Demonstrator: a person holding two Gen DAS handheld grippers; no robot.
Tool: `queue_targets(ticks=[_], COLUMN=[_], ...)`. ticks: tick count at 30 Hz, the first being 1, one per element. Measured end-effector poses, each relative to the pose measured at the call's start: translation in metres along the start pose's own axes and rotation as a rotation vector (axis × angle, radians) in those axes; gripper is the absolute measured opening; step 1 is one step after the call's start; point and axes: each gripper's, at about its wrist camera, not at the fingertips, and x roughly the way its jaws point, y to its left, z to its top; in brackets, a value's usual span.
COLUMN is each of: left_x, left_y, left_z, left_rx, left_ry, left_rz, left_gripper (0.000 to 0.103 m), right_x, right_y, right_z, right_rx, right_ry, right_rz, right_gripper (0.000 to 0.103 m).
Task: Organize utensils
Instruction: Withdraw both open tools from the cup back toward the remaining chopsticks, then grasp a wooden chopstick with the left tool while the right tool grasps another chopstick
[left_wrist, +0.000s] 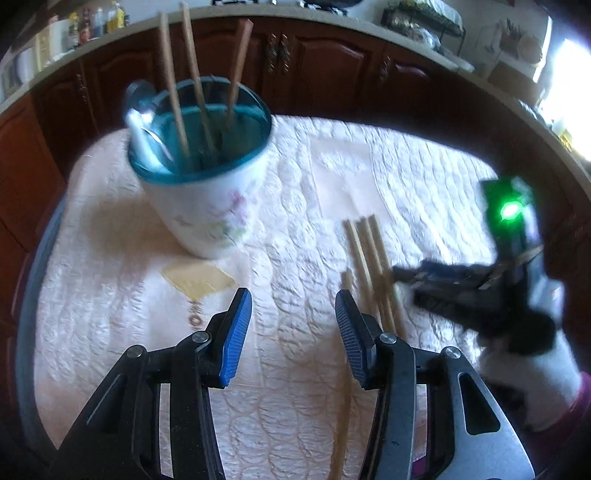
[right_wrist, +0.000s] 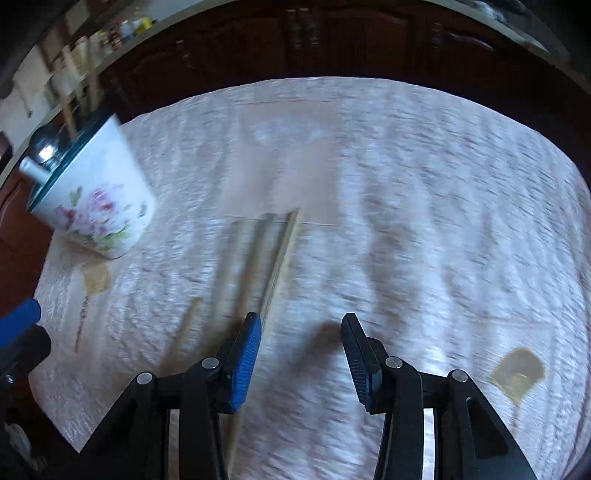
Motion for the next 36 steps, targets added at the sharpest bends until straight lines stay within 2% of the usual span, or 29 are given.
queue_targets(ticks=[4, 8, 12, 22, 24, 26, 27, 35, 36], left_x=[0.019, 0.037, 0.051, 0.083, 0.092, 0.096, 0.097, 0.089, 0.088], left_y=[-0.009, -0.020, -0.026, -0.030, -0.031, -0.030, -0.027, 0.005, 0.006], left_z=[-0.001, -0.001, -0.003, 0.004, 0.009, 0.013, 0.014, 0.025, 0.027], left_rx=[0.021, 0.048, 0.067, 0.094, 0.097, 0.104, 0.100, 0.022, 0.018], left_ry=[0.046, 0.080, 0.113, 0.168, 0.174, 0.173, 0.172, 0.196, 0.192], left_rz=[-0.026, -0.032, -0.029, -0.025, -0.022, 0.005, 0.017, -0.016, -0.016], left_gripper=[0.047, 0.047, 0.047, 0.045, 0.042, 0.029, 0.027, 0.027, 0.027], right_x=[-0.015, -0.020, -0.017, -0.004, -0.005, -0.003, 0.001, 0.031, 0.035], right_y=[-0.034, -0.041, -0.023, -0.006, -0.010, -0.014, -0.012, 0.007, 0.008], right_z=[-0.004, 0.002, 0.012, 0.020, 0.021, 0.023, 0.026, 0.054, 0.057], right_rx=[0.055, 0.064, 0.009, -0.004, -0.010, -0.018, -0.024, -0.057, -0.059], right_ry=[-0.012, -0.013, -0.015, 0.004, 0.008, 0.013, 0.020, 0.053, 0.059], right_rz=[-0.029, 0.076, 0.103, 0.127, 0.129, 0.128, 0.127, 0.146, 0.145], right_gripper=[0.043, 0.043, 0.043, 0.043, 0.043, 0.043, 0.043, 0.043, 0.039])
